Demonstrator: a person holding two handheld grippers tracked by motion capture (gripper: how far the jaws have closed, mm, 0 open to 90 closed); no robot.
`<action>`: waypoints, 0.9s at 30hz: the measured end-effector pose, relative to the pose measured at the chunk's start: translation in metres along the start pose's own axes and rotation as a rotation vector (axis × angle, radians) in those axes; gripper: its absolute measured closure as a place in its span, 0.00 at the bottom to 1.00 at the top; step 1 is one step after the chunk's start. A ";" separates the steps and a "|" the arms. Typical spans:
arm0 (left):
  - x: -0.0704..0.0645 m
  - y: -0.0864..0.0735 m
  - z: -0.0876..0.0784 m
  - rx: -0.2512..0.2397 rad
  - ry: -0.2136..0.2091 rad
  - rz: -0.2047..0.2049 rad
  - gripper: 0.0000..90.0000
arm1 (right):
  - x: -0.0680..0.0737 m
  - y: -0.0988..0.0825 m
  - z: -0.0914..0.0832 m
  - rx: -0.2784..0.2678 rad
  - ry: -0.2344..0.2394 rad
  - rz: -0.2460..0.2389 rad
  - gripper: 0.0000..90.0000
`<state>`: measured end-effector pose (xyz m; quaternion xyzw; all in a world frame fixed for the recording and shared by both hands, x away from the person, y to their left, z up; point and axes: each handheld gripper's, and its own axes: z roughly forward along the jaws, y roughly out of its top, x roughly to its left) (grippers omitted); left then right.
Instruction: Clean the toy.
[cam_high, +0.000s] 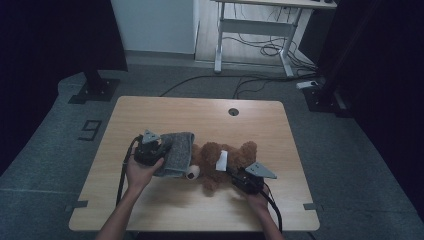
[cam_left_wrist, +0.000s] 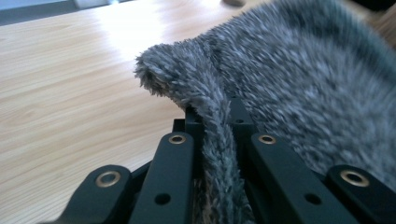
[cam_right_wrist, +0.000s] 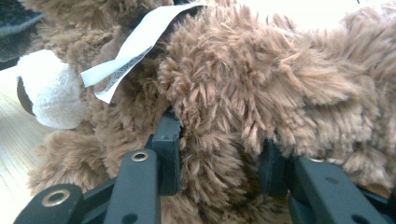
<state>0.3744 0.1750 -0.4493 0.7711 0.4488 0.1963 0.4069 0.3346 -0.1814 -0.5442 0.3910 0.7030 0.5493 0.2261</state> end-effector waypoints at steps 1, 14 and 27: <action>-0.004 0.006 0.000 -0.012 -0.023 -0.004 0.92 | 0.000 0.000 0.000 0.000 0.000 0.000 0.65; -0.121 0.115 0.042 -0.083 -0.205 0.177 0.92 | 0.000 -0.001 -0.001 -0.003 -0.001 -0.002 0.65; -0.165 0.096 0.112 0.123 -0.284 0.180 0.92 | 0.000 -0.001 -0.001 -0.001 0.001 -0.002 0.65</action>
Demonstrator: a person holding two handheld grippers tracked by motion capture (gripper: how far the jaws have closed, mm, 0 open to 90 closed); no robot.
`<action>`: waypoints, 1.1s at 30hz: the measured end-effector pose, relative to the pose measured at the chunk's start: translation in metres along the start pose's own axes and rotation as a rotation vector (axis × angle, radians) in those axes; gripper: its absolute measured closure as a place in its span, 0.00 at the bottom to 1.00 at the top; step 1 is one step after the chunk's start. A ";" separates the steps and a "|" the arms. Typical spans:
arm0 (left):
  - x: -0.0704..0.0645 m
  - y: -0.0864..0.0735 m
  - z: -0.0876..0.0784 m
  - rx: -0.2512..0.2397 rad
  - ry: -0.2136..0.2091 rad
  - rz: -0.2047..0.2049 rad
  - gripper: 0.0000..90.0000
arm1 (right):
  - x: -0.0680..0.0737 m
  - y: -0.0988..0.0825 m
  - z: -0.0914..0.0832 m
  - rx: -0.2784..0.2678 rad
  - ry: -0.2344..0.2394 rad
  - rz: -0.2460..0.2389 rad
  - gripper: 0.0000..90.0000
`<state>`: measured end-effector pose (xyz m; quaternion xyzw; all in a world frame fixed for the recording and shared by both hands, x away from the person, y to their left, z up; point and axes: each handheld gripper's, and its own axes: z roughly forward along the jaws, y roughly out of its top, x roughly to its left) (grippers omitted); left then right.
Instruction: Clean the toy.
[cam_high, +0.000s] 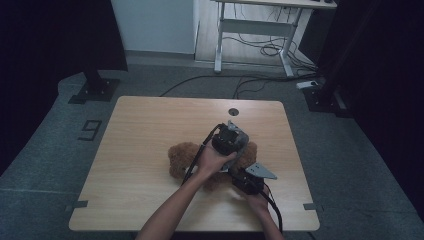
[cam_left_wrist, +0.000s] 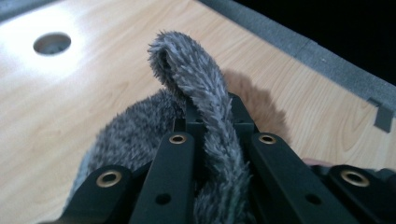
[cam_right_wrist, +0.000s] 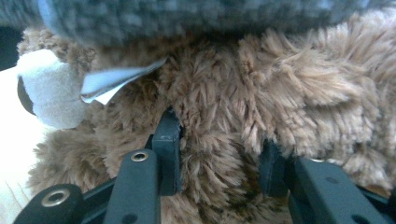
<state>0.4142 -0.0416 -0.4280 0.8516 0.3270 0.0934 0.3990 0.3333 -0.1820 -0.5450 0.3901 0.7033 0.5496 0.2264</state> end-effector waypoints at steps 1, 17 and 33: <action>0.000 -0.002 -0.002 0.015 0.024 0.015 0.92 | 0.000 0.000 0.000 0.002 0.000 -0.002 0.65; 0.049 -0.054 -0.057 0.001 0.124 -0.055 0.92 | 0.001 0.001 0.003 0.005 -0.021 -0.011 0.65; 0.089 -0.107 -0.111 -0.096 0.211 -0.144 0.92 | 0.002 0.001 0.002 0.005 -0.023 -0.016 0.65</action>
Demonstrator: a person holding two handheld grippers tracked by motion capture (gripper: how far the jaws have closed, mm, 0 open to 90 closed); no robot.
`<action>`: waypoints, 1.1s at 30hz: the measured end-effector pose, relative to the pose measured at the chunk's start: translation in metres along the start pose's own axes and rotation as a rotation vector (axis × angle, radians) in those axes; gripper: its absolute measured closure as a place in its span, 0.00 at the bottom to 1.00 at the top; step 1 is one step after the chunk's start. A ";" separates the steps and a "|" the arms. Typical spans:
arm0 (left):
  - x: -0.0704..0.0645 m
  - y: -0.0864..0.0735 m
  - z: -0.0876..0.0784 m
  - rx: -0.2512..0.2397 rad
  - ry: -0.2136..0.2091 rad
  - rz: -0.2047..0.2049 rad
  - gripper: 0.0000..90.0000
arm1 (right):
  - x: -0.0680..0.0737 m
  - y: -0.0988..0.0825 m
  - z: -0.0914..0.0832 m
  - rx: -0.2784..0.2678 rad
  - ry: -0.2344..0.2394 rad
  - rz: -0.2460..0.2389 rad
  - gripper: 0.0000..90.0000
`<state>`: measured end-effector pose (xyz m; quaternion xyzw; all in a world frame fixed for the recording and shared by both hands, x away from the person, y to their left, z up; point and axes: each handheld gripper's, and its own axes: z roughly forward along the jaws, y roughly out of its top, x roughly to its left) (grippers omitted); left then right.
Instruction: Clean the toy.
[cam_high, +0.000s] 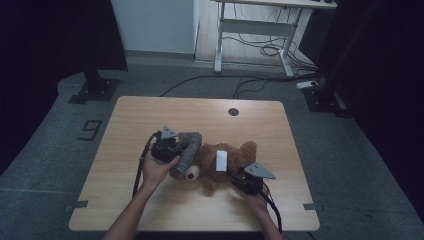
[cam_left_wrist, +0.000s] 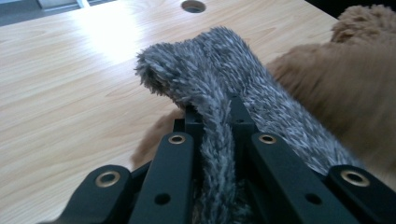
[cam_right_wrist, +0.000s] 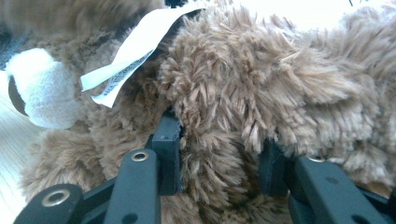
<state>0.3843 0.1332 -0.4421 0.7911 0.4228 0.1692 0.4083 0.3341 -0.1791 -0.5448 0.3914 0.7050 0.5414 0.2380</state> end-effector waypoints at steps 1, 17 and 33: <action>0.000 0.000 0.000 0.000 0.000 0.000 0.92 | 0.000 0.000 0.000 0.000 0.000 0.000 0.65; 0.029 -0.038 -0.013 0.017 0.067 -0.051 0.92 | 0.001 0.000 0.001 -0.001 -0.011 -0.002 0.65; 0.047 -0.058 0.032 0.039 0.008 -0.190 0.93 | -0.008 0.006 0.019 -0.016 -0.063 0.027 0.68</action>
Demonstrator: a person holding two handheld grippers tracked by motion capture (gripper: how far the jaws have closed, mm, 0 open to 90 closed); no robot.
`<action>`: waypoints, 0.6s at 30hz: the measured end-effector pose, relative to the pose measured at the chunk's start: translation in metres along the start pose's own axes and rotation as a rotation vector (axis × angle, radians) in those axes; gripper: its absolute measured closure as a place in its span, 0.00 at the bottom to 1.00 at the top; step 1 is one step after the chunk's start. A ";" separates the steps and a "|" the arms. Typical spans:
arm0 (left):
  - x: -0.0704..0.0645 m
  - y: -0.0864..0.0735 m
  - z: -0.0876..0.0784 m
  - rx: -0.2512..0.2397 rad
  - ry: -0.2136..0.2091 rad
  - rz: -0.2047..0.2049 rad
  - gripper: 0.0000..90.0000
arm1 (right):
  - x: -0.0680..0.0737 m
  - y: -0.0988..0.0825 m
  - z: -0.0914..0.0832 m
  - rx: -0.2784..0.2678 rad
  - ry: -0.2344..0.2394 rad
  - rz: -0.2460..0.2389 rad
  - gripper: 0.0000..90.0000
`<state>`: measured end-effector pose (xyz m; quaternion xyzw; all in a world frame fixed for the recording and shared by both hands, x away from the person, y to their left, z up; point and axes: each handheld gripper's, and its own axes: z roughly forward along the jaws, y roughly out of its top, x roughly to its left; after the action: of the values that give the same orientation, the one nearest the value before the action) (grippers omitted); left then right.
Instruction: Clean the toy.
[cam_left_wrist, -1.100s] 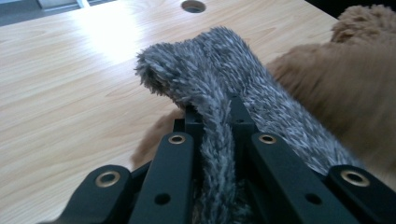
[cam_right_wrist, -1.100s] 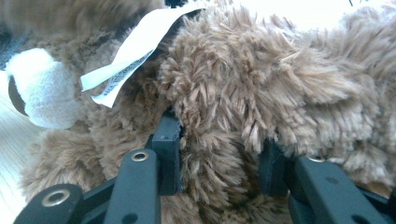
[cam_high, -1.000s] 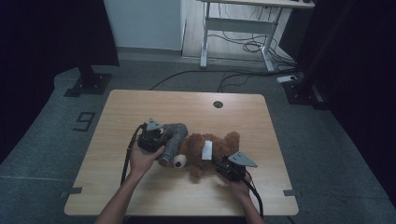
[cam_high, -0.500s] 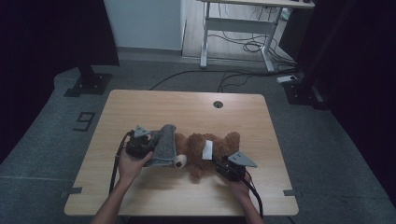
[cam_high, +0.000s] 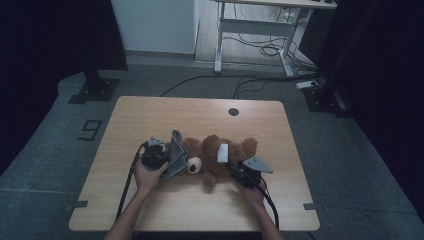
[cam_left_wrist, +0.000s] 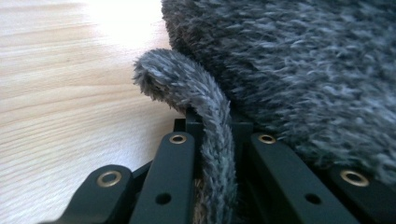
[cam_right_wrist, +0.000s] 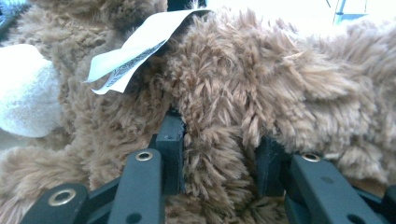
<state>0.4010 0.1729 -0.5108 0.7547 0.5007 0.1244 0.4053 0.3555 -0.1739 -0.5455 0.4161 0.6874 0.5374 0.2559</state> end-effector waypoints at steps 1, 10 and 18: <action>0.001 0.004 -0.001 0.003 -0.005 0.010 0.92 | -0.005 0.002 0.004 0.000 -0.010 -0.015 0.68; -0.018 0.055 -0.023 -0.104 0.006 0.083 0.92 | -0.019 0.008 0.013 0.012 -0.023 -0.053 0.68; -0.071 0.112 0.008 -0.057 -0.076 0.177 0.92 | -0.020 0.009 0.011 0.015 -0.003 -0.065 0.68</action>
<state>0.4460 0.0888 -0.4177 0.7883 0.4124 0.1452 0.4328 0.3772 -0.1839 -0.5424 0.3962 0.7043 0.5230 0.2709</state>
